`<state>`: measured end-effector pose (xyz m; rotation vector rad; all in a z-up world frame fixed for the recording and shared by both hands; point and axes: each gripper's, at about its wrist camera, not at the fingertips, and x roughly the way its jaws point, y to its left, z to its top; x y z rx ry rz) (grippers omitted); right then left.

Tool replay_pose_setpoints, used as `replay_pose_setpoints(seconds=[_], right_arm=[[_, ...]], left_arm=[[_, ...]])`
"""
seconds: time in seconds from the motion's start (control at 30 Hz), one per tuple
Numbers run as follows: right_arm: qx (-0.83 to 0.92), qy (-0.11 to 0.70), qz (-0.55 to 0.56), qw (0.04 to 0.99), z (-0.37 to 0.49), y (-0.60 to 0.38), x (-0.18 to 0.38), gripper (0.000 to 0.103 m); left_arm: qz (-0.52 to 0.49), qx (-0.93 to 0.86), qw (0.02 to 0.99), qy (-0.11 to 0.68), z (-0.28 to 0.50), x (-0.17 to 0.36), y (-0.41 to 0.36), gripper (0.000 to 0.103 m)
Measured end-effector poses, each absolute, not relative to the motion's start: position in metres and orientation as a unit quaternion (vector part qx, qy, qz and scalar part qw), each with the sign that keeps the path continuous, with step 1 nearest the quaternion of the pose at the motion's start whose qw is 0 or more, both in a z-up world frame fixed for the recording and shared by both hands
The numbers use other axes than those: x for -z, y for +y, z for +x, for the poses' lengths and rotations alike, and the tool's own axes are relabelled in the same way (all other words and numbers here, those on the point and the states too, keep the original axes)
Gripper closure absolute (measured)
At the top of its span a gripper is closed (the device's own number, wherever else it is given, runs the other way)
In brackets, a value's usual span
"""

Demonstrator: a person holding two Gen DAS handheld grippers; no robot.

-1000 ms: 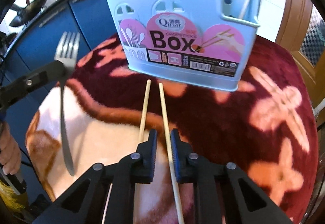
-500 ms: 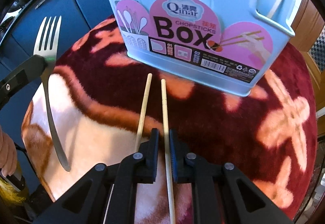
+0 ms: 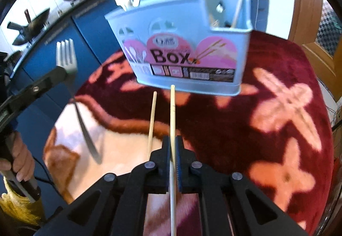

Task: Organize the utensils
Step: 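Lift the metal fork with the left tool while the right tool grasps two wooden chopsticks, then carry the metal fork with the left tool and chopsticks with the right tool toward the holder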

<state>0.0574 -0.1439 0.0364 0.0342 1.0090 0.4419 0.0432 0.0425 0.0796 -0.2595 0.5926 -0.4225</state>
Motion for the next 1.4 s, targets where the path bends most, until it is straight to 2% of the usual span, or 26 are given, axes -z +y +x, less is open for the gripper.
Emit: replay_pose_setpoints(seconds=[0.3, 0.53, 0.67, 0.83, 0.97, 1.1, 1.23, 1.4], right_arm=[[-0.187, 0.387, 0.086, 0.899, 0.017, -0.187, -0.069, 0.097], [-0.176, 0.346, 0.119, 0.914, 0.016, -0.199, -0.091, 0.097], [-0.177, 0.326, 0.117, 0.921, 0.012, -0.202, -0.100, 0.097], [-0.174, 0.323, 0.110, 0.924, 0.008, -0.198, -0.098, 0.097], [-0.172, 0.325, 0.123, 0.922, 0.009, -0.202, -0.095, 0.097], [-0.168, 0.325, 0.133, 0.921, 0.007, -0.209, -0.092, 0.097], [-0.163, 0.330, 0.141, 0.919, 0.007, -0.216, -0.089, 0.097], [-0.159, 0.333, 0.152, 0.917, 0.004, -0.224, -0.084, 0.097]], left_arm=[[-0.117, 0.203, 0.939, 0.254, 0.044, -0.109, 0.038, 0.102], [-0.103, 0.190, 0.955, 0.204, 0.052, -0.145, 0.035, 0.102], [-0.099, 0.193, 0.952, 0.215, 0.060, -0.151, 0.032, 0.102], [-0.092, 0.197, 0.941, 0.258, 0.066, -0.131, 0.024, 0.101], [-0.092, 0.207, 0.923, 0.310, 0.075, -0.107, 0.017, 0.092], [-0.072, 0.213, 0.913, 0.340, 0.079, -0.088, 0.006, 0.089], [-0.049, 0.220, 0.905, 0.360, 0.082, -0.075, -0.010, 0.068], [-0.003, 0.232, 0.897, 0.376, 0.088, -0.061, -0.036, 0.066]])
